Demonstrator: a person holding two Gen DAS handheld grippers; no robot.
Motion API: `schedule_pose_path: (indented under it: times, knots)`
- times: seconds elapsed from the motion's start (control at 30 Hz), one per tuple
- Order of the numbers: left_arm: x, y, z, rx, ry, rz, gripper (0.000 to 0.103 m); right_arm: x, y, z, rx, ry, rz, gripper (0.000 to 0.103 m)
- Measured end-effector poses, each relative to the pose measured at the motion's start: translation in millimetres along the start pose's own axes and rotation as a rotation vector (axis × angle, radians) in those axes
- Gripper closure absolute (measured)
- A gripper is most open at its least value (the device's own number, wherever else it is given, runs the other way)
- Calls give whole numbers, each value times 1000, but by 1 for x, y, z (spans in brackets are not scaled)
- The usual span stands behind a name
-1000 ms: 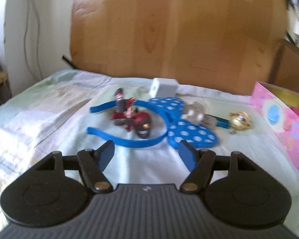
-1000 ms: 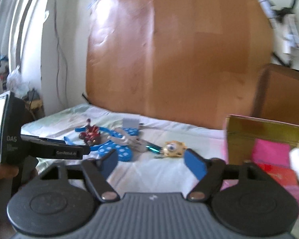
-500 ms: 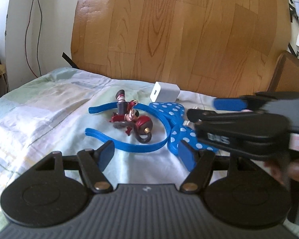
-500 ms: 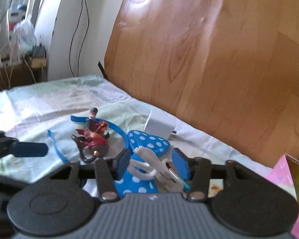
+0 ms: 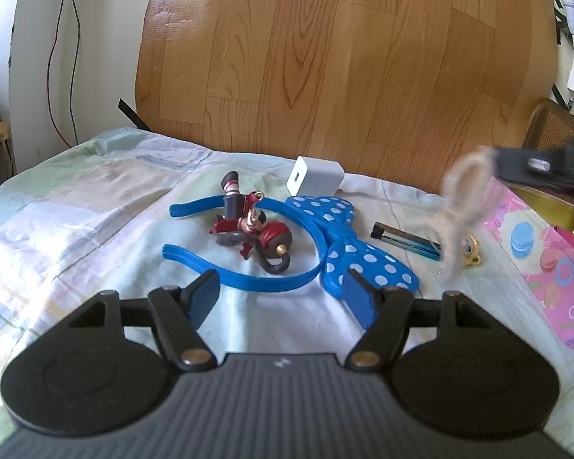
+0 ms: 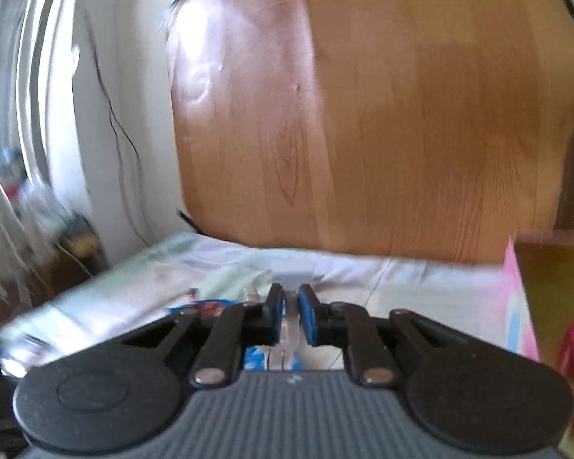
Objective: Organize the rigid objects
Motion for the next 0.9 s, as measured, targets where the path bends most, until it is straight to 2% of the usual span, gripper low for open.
schedule_pose_path:
  times: [0.13, 0.23, 0.33, 0.43, 0.47, 0.5, 0.63, 0.77, 0.83, 0.9]
  knots:
    - [1, 0, 0, 1, 5, -3, 30, 20, -26, 32, -116, 200, -135, 92]
    - [2, 0, 2, 0, 11, -4, 30, 41, -34, 52, -141, 306, -219, 92]
    - [2, -1, 2, -1, 16, -5, 30, 65, -38, 73, -89, 350, -264, 92]
    - [3, -1, 3, 1, 22, -5, 30, 88, -41, 99, -13, 415, -294, 83]
    - [3, -2, 4, 3, 24, -4, 30, 93, -41, 106, 1, 433, -300, 73]
    - [2, -2, 5, 6, 27, -3, 30, 98, -46, 113, 20, 445, -295, 66]
    - [1, -3, 6, 22, 33, 7, 30, 102, -68, 126, 101, 396, -232, 62]
    - [1, -7, 8, 72, 29, 19, 30, 100, -88, 131, 177, 313, -147, 58]
    - [2, -10, 12, 123, 10, -3, 31, 98, -96, 126, 177, 258, -121, 57]
    - [6, -16, 18, 228, -69, -42, 31, 96, -99, 114, 153, 175, -102, 57]
Point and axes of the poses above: each gripper's, at about its wrist camera, not at the fingertips, and y roughly the way its jaws point, z to its right, x to its underside, the point moved 5 cm from there along y, roughly the way its jaws point, and after that the axes turned 13 degrees about x, right-handed, at the moved point
